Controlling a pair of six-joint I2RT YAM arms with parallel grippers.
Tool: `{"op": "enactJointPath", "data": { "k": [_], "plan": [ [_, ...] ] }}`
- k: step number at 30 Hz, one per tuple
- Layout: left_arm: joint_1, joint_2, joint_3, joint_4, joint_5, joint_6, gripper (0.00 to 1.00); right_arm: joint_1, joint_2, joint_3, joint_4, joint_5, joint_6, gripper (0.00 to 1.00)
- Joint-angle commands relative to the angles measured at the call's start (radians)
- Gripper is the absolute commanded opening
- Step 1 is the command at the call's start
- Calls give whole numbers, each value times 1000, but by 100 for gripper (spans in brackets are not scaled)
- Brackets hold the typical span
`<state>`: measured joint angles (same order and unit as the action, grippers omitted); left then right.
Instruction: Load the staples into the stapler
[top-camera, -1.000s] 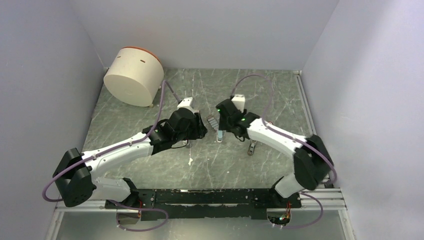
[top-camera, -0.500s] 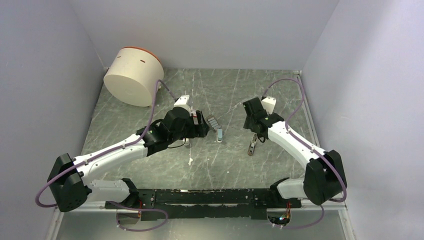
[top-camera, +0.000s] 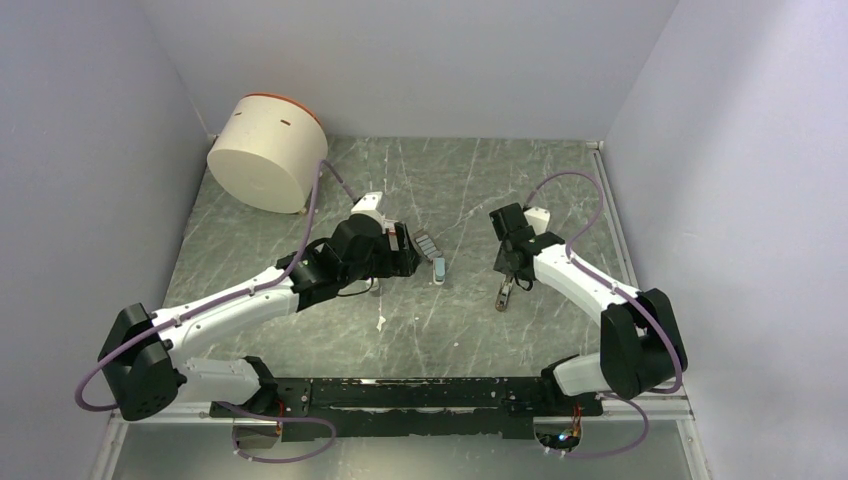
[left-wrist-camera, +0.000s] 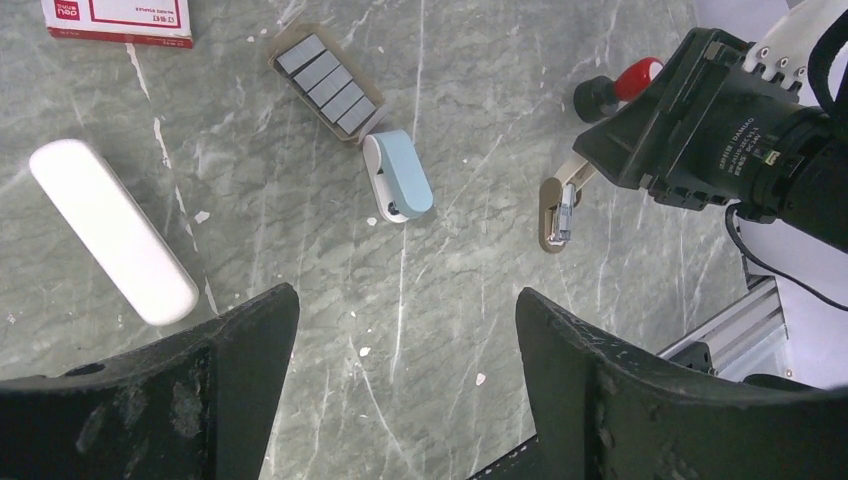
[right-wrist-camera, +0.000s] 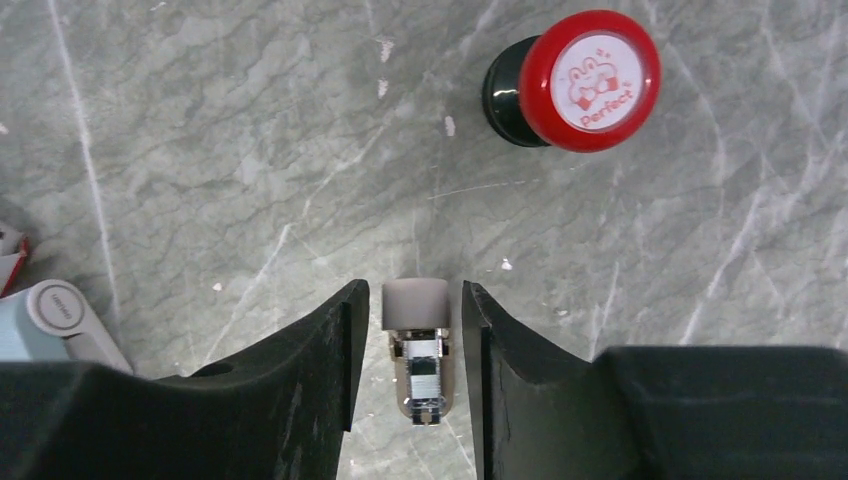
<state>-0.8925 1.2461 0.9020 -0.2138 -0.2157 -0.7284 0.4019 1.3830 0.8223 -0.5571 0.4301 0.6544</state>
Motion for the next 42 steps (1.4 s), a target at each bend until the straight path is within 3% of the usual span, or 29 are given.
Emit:
{"op": "enactJointPath", "data": {
  "k": [1, 4, 10, 14, 20, 28, 38, 42],
  "plan": [
    [6, 8, -4, 36, 32, 4, 85, -8, 0, -16, 47, -45, -9, 39],
    [6, 19, -12, 42, 46, 2, 89, -8, -5, -15, 53, -65, -18, 31],
    [6, 49, -30, 66, 92, -14, 89, 14, -15, -2, 53, -104, -2, 27],
    [5, 78, -66, 120, 149, -37, 81, 61, -21, 22, 48, -104, 13, 27],
    [-18, 157, -105, 189, 234, -65, 60, 188, 28, 80, 34, -64, 61, 27],
    [-68, 255, -175, 359, 309, -141, 56, 320, 113, 133, 37, -32, 126, 27],
    [-101, 412, -174, 515, 333, -194, 33, 355, 114, 116, 51, -10, 149, 26],
    [-104, 484, -133, 542, 352, -217, 31, 366, 115, 97, 60, 9, 166, 26]
  ]
}}
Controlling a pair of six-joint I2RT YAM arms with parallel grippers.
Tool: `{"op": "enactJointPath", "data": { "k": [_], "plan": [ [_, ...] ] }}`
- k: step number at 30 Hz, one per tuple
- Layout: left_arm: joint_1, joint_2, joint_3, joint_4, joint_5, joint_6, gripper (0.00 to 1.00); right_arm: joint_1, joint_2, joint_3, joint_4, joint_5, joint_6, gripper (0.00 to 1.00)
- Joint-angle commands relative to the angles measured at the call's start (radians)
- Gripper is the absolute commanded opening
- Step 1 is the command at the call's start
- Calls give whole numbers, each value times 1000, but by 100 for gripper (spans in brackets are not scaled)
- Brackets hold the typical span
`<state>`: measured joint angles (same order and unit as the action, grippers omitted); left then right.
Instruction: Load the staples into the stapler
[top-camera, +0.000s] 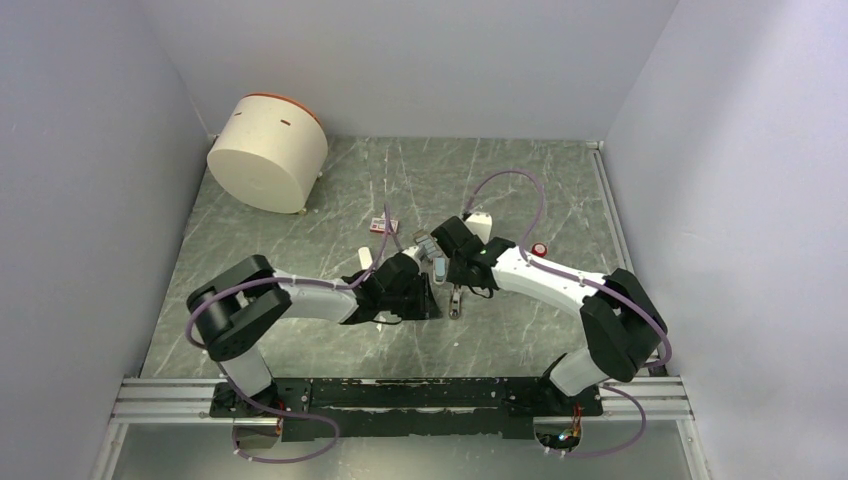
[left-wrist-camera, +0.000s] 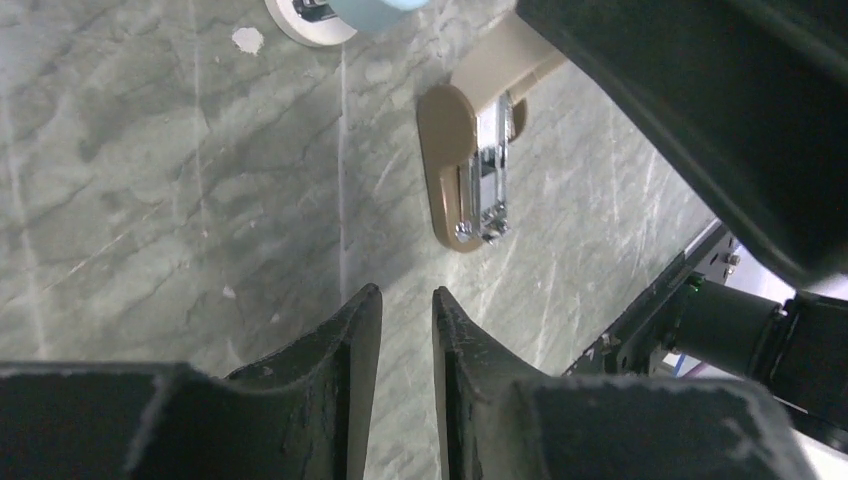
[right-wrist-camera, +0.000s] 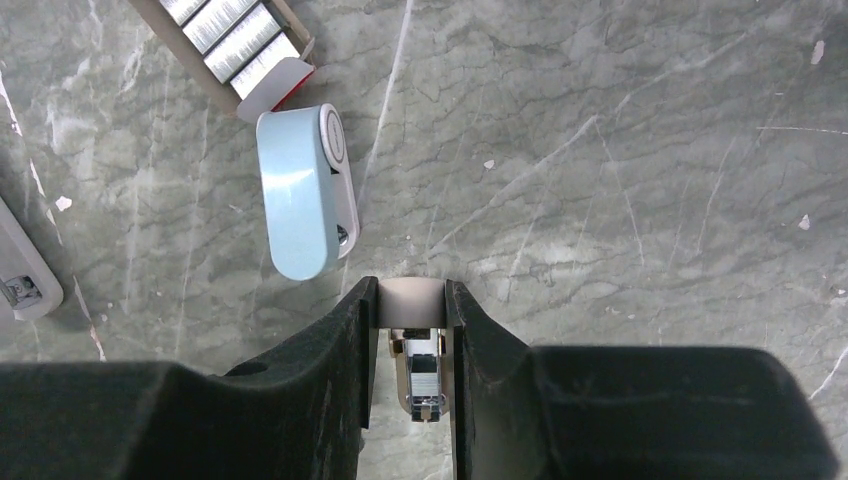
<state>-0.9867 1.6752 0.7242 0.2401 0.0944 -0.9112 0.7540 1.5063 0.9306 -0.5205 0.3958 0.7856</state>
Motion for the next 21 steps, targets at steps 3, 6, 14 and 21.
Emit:
{"op": "enactJointPath", "data": {
  "k": [3, 6, 14, 21],
  "plan": [
    [-16, 93, 48, 107, 38, -47, 29, 18, -13, -18, 28, 49, 41, 26],
    [-17, 125, 49, 126, 48, -54, 29, 18, -20, -22, 32, 49, 39, 26],
    [-17, 151, 58, 109, 10, -65, 24, 18, -25, -27, 37, 39, 35, 26],
    [-18, 188, 69, 76, 6, -58, 13, 20, -54, -45, 44, -3, 36, 25]
  ]
}}
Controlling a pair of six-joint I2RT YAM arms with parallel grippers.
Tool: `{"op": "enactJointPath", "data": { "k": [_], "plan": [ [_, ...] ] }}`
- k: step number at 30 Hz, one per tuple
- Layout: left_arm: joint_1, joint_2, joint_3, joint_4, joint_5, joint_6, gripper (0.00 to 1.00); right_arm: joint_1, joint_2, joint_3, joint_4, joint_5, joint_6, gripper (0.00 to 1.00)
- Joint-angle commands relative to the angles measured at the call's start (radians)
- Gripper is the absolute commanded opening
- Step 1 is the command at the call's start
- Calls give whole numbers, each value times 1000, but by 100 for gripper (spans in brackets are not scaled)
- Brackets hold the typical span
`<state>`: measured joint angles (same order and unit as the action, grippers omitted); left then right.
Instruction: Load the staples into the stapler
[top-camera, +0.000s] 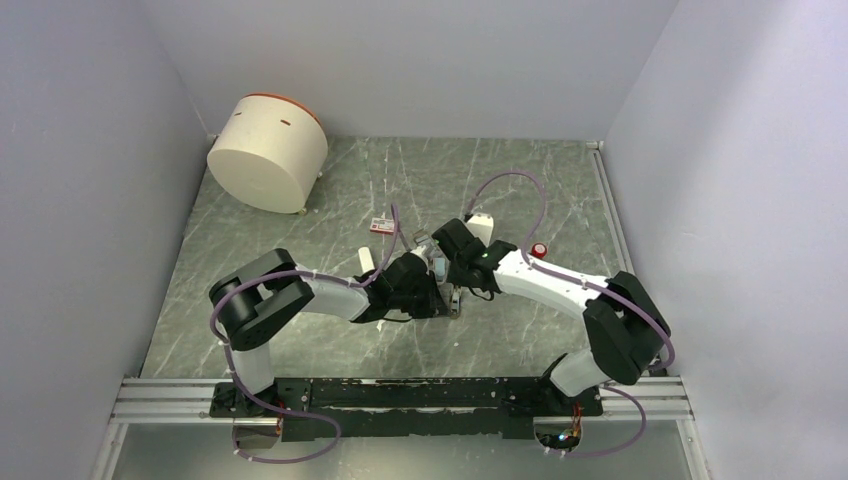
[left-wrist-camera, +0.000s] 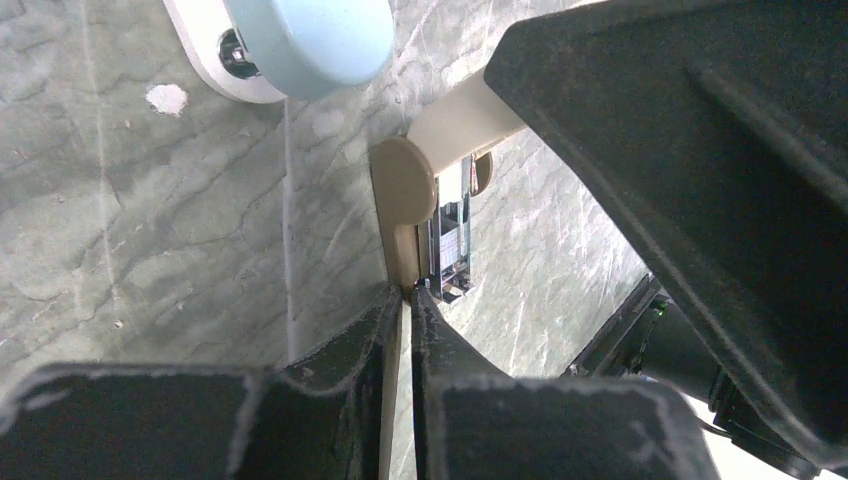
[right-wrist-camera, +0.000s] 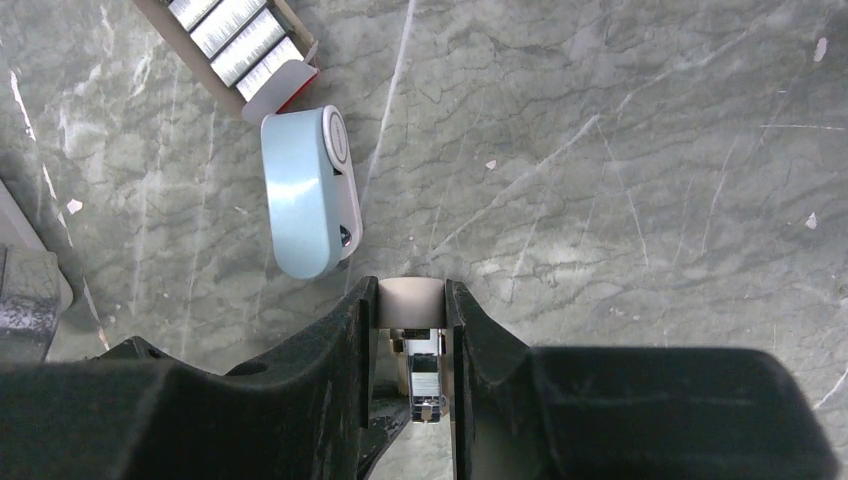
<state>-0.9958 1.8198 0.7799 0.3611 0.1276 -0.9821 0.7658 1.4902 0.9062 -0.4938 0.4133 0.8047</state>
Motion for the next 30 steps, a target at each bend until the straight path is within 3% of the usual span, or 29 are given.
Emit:
{"op": "enactJointPath", "data": {
  "k": [1, 30],
  "plan": [
    [-9, 47, 11, -48, -28, 13, 13, 10, -43, -24, 16, -26, 20, 25],
    [-9, 59, 4, -122, -80, -14, 9, 108, -48, -63, -139, -104, 54, 22]
  ]
}}
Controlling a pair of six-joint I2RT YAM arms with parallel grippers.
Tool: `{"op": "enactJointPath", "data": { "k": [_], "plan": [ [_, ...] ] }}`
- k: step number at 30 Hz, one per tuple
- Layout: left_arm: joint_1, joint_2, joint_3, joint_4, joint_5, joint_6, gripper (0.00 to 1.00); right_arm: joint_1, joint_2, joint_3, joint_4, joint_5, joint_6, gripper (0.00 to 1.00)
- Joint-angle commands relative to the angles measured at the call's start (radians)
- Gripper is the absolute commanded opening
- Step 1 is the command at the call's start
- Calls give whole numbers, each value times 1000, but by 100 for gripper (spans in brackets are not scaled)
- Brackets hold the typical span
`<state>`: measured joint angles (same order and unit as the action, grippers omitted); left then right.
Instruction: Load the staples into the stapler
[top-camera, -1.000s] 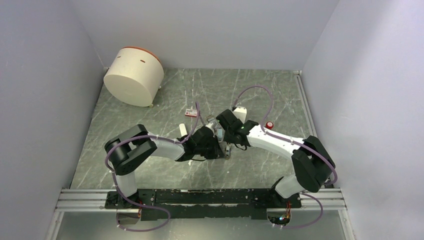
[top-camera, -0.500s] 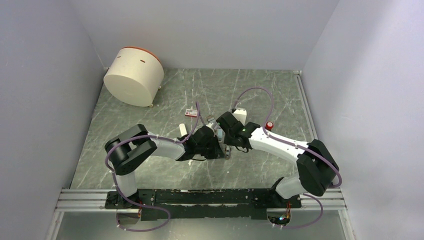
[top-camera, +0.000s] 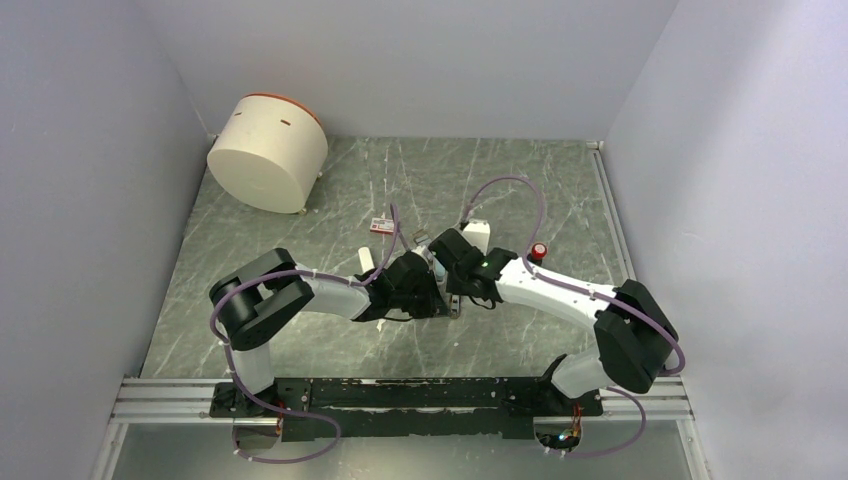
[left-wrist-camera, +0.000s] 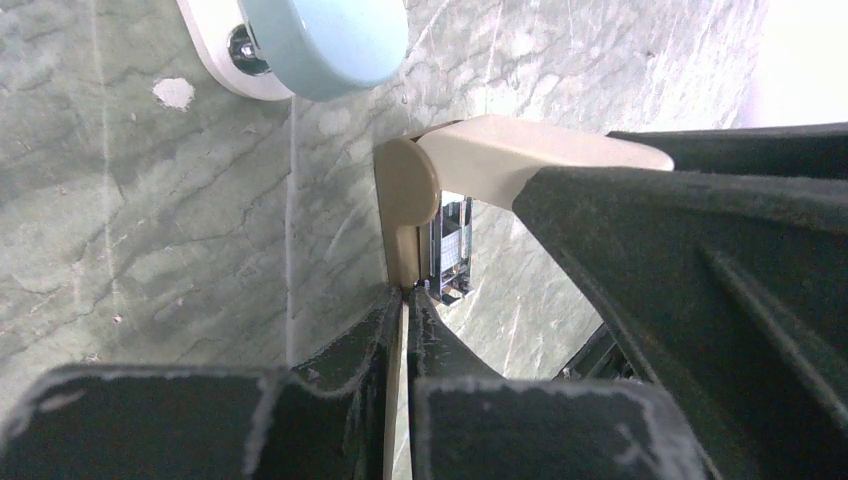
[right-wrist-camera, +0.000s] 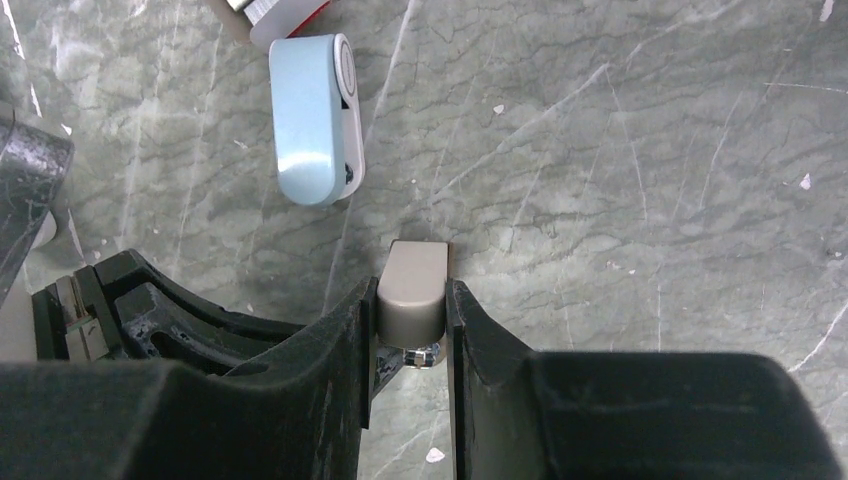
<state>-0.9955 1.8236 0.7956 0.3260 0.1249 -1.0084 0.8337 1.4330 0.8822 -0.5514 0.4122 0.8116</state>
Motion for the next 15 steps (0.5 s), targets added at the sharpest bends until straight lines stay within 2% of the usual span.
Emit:
{"op": "enactJointPath", "data": {
  "k": [1, 15],
  "plan": [
    [-9, 54, -11, -89, -80, 13, 9, 44, 9, -42, -86, -102, 49, 22],
    [-8, 30, -37, -70, -81, -11, 7, 70, 24, -85, -66, -106, 70, 21]
  ]
}}
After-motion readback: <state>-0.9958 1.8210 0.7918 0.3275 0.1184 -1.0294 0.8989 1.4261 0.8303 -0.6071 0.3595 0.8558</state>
